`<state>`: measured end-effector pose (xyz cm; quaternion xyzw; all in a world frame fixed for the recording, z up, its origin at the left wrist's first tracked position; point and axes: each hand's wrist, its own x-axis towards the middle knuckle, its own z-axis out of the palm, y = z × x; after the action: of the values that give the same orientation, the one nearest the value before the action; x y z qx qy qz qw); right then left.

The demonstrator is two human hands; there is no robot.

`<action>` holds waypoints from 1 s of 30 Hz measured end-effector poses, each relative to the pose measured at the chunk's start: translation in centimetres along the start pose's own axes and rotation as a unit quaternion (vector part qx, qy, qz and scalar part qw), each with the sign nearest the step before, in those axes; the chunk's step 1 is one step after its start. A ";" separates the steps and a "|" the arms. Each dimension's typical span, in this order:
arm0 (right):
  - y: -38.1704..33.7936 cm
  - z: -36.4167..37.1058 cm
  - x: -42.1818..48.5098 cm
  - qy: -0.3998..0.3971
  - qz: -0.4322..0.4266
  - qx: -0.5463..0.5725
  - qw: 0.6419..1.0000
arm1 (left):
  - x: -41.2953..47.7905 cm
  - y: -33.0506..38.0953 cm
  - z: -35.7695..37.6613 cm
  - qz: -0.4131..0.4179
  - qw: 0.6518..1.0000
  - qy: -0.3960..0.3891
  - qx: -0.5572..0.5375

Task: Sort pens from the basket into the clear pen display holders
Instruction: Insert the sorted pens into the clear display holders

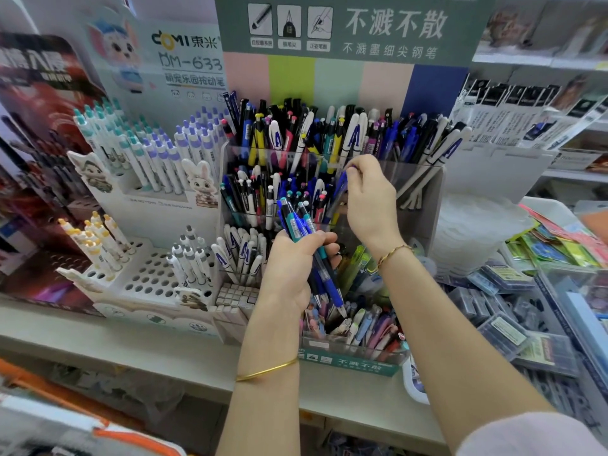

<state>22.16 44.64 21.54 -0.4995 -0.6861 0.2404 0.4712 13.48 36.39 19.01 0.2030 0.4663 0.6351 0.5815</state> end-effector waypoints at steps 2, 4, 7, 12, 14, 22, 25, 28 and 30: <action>0.0 0.2 0.0 -0.019 -0.011 -0.019 1.000 | 0.0 0.0 0.0 0.000 1.000 -0.003 0.003; 0.1 0.0 0.1 -0.027 -0.017 -0.080 0.996 | 0.0 0.0 0.0 0.002 1.000 -0.007 0.004; 0.3 -0.9 0.5 -0.021 -0.015 -0.155 0.988 | 0.1 0.1 -0.2 0.007 1.000 -0.018 0.007; 0.7 -0.1 0.2 -0.062 0.025 -0.103 0.992 | -0.1 0.2 -0.2 0.015 0.999 -0.034 0.011; 0.7 0.3 -0.2 -0.053 0.019 -0.130 0.990 | -0.1 0.2 -0.3 0.020 0.999 -0.036 0.019; 0.1 -3.3 -0.6 -0.026 0.061 -0.001 0.998 | -0.2 -0.2 0.0 0.013 0.997 -0.067 0.047; -0.1 -4.4 -1.2 -0.103 0.088 0.017 0.991 | -0.2 -0.6 0.5 0.014 0.993 -0.084 0.077; -0.2 -5.0 -1.8 -0.174 0.087 0.056 0.979 | -0.2 -1.0 1.1 0.018 0.991 -0.095 0.097; 0.0 -5.2 -2.0 -0.186 0.052 0.028 0.981 | 0.0 -1.3 1.2 0.022 0.989 -0.094 0.111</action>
<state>26.86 42.05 23.04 -0.4678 -0.7275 0.3726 0.3363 15.14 36.63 18.47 0.3355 0.4723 0.5703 0.5824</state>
